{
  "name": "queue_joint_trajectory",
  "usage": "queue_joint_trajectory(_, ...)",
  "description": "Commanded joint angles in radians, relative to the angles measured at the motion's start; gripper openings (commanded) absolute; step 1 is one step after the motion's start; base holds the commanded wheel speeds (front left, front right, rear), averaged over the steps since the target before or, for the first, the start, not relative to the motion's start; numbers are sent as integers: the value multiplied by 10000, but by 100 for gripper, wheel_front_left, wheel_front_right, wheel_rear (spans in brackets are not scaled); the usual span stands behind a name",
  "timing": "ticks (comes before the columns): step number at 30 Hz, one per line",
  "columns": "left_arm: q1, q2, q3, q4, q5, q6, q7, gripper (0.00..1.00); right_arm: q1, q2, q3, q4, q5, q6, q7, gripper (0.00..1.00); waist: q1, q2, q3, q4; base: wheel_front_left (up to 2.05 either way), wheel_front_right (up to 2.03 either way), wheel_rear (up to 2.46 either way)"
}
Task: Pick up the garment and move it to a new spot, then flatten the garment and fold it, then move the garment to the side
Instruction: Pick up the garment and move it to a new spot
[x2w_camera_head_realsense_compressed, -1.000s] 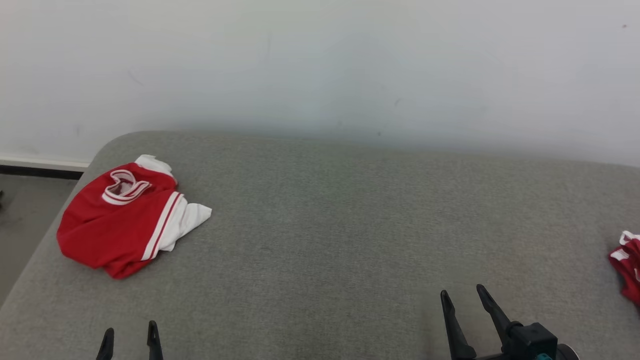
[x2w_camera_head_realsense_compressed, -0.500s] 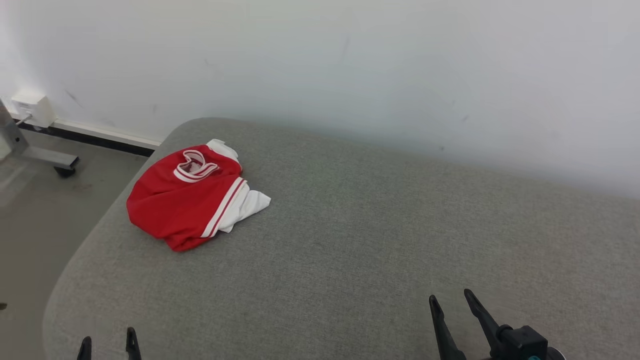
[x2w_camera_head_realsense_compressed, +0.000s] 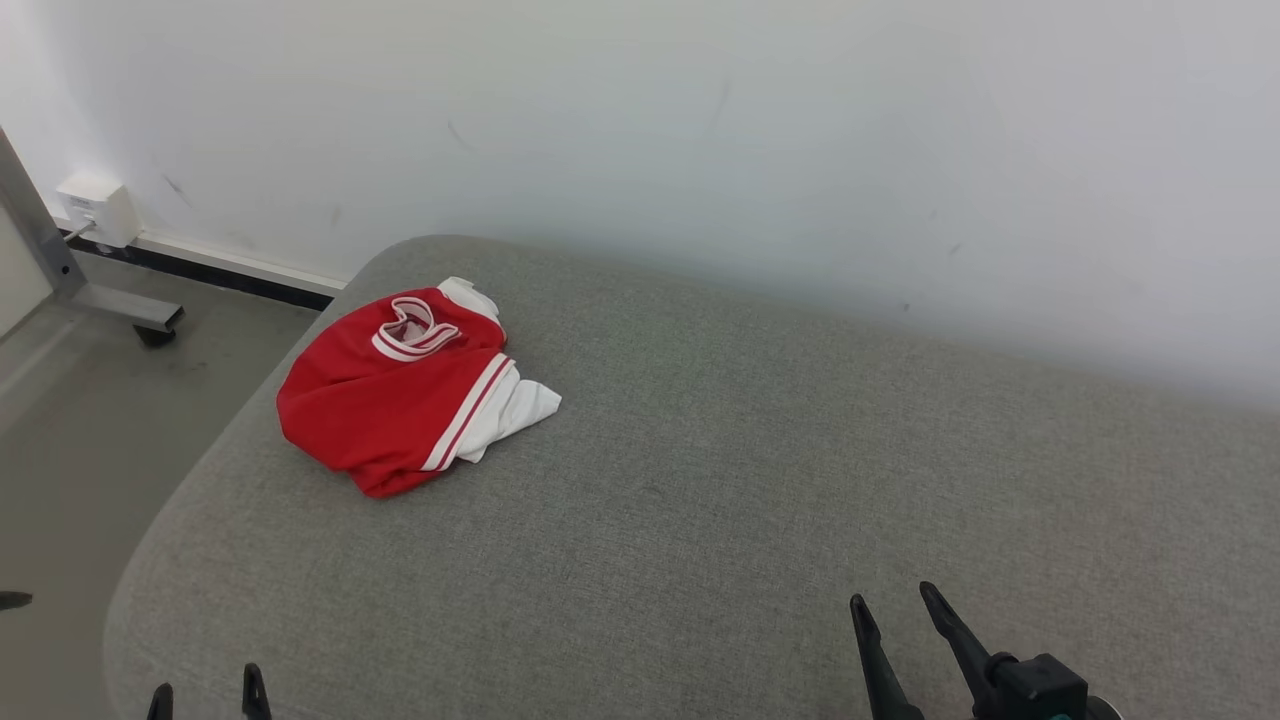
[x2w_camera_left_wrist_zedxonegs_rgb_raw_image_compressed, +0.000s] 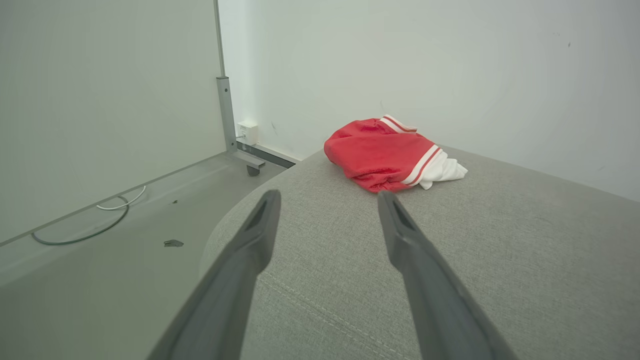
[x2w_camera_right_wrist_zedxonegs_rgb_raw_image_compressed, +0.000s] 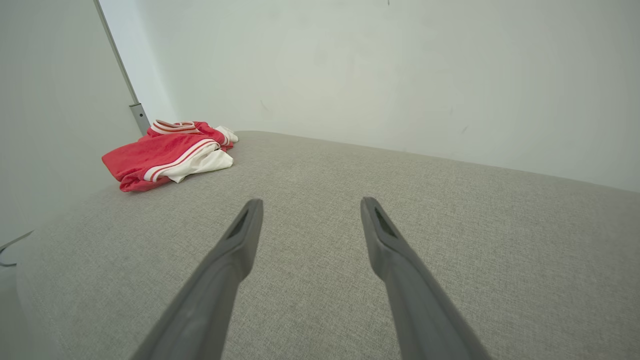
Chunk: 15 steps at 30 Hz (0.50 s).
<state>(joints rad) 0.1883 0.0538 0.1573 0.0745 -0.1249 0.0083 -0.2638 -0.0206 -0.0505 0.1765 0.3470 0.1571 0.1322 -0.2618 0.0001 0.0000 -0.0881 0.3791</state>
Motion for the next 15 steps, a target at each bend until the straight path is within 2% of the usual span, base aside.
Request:
queue_joint_trajectory(1,68,2,41,3,-68,-5,-9,100,94,3,5,20,5,-30,-42,100,-1,0,11,-21,0,0,0)
queue_joint_trajectory(9,-443,-18,-19,497,-233,3,-9,100,74,3,63,-61,-64,-30,-43,100,-1,0,205,-156,0,0,0)
queue_joint_trajectory(15,-2351,268,-12,2007,-477,-14,373,100,-224,3,237,-268,-398,-30,147,100,-1,0,898,-505,0,0,0)
